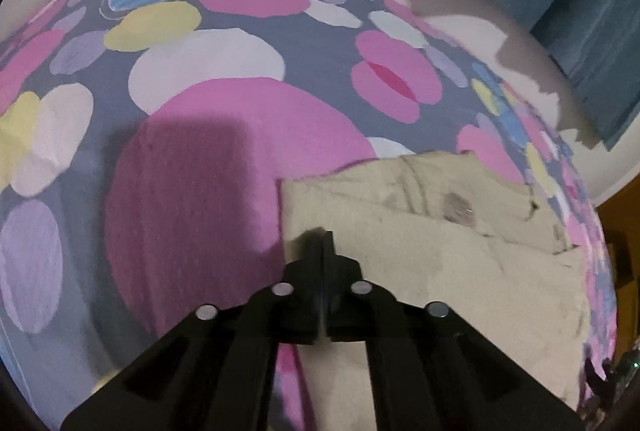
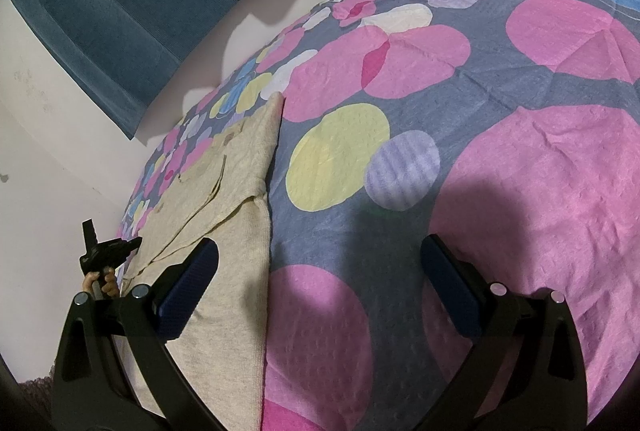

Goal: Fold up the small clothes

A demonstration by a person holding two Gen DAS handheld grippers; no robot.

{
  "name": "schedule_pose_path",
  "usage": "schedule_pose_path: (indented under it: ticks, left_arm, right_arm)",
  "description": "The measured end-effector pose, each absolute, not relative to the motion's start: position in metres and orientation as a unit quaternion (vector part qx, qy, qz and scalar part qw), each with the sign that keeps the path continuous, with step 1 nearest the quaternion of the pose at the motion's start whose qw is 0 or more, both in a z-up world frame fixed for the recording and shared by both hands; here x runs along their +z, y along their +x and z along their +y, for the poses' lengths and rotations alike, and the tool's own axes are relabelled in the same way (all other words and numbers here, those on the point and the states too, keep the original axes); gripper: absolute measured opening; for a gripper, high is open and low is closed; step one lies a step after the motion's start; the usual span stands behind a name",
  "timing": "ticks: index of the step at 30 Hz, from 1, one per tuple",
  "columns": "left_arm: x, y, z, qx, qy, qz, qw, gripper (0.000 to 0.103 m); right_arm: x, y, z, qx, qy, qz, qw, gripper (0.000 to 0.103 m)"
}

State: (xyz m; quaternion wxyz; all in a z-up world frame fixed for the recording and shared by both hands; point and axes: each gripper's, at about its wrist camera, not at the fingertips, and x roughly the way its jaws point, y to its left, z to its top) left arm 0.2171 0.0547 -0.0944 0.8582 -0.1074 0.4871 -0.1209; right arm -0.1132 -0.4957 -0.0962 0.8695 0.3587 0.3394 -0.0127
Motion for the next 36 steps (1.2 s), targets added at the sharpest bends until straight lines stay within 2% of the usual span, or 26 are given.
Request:
schedule_pose_path:
  ticks: [6, 10, 14, 15, 24, 36]
  left_arm:
    - [-0.09, 0.216, 0.057, -0.131, -0.099, 0.48, 0.862, 0.0]
    - [-0.081, 0.193, 0.062, -0.142, -0.093, 0.474, 0.864, 0.004]
    - [-0.073, 0.152, 0.075, -0.151, -0.099, 0.47, 0.864, 0.029]
    - [-0.07, 0.136, 0.079, -0.155, -0.096, 0.469, 0.864, 0.031]
    - [-0.062, 0.015, 0.1, -0.201, -0.094, 0.493, 0.841, 0.031]
    - [-0.081, -0.087, 0.098, -0.238, -0.136, 0.534, 0.799, 0.031]
  right_arm:
    - [-0.096, -0.113, -0.496, -0.012, 0.359, 0.339, 0.87, 0.101]
    - [-0.096, -0.113, -0.496, -0.012, 0.359, 0.339, 0.87, 0.101]
    - [-0.093, -0.111, -0.494, -0.017, 0.345, 0.347, 0.872, 0.101]
    - [-0.092, -0.111, -0.492, -0.018, 0.34, 0.351, 0.872, 0.101]
    - [-0.081, -0.129, -0.467, 0.033, 0.352, 0.379, 0.855, 0.101]
    - [-0.078, -0.181, -0.408, 0.113, 0.341, 0.435, 0.825, 0.101]
